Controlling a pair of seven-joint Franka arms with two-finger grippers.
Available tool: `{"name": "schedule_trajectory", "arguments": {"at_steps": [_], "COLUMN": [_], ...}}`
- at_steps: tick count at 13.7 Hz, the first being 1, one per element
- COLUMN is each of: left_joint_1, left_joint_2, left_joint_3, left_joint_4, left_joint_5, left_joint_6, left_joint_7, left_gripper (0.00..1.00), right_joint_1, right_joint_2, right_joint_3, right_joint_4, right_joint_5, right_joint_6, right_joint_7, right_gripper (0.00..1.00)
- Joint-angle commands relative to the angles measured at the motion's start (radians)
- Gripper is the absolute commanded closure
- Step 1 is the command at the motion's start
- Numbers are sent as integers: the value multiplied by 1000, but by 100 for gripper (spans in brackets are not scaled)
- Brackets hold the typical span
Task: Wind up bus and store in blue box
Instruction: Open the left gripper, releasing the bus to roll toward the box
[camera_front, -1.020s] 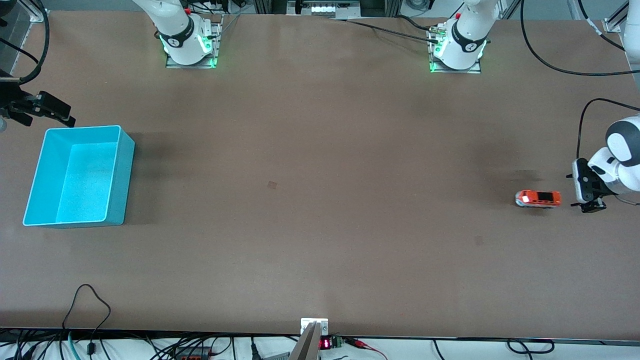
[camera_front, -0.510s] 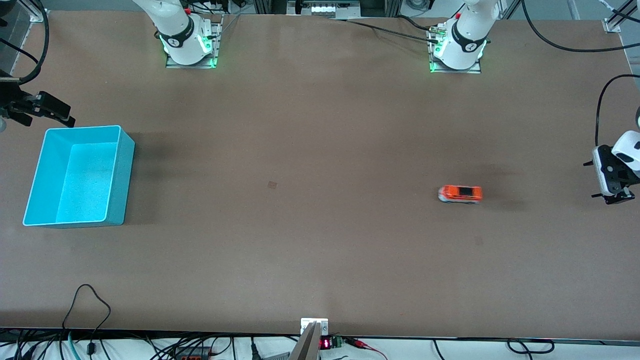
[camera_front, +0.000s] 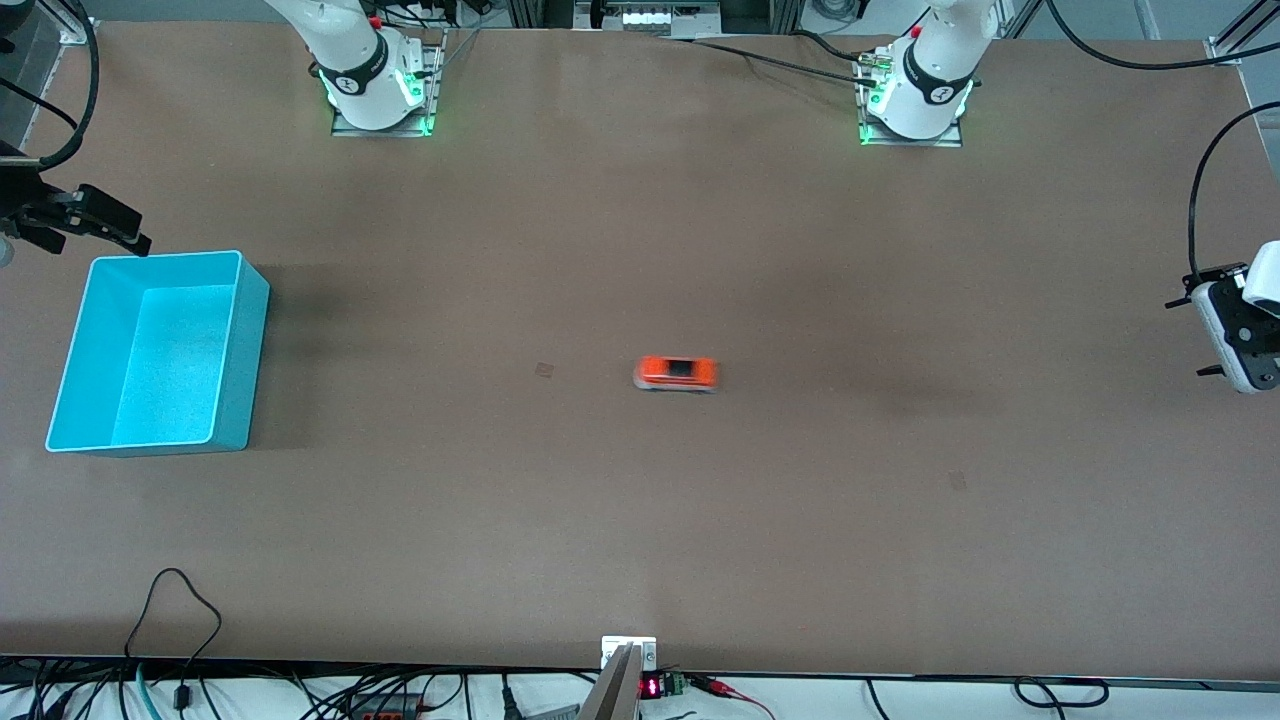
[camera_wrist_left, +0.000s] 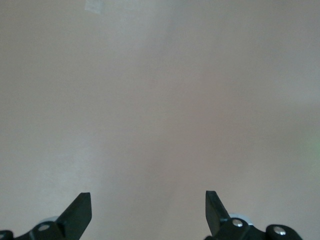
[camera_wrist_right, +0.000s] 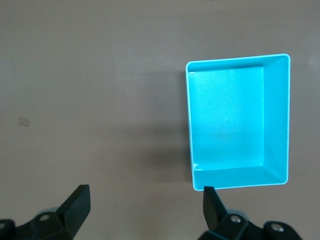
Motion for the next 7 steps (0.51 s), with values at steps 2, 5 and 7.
{"name": "schedule_trajectory", "arguments": {"at_steps": [2,5,7], "left_joint_1": [5,-7,-24], "left_joint_2": [4,-1,-7], "left_joint_3": [-40,-54,-83], "left_joint_4": [76,108,135], "left_joint_5": [24,50,132], "left_joint_6": [-126,-176,-177], "left_joint_7": [-198,-394,-539], "left_gripper": [0,0,0], "right_joint_1": [-9,-9,-9], "right_joint_2": [-4,-4,-4], "right_joint_3": [3,2,2], "right_joint_4": [-1,-1,1], "right_joint_5": [-1,2,2], "right_joint_6": [4,1,2], "right_joint_7": [-15,-14,-14], "right_gripper": [0,0,0]}}
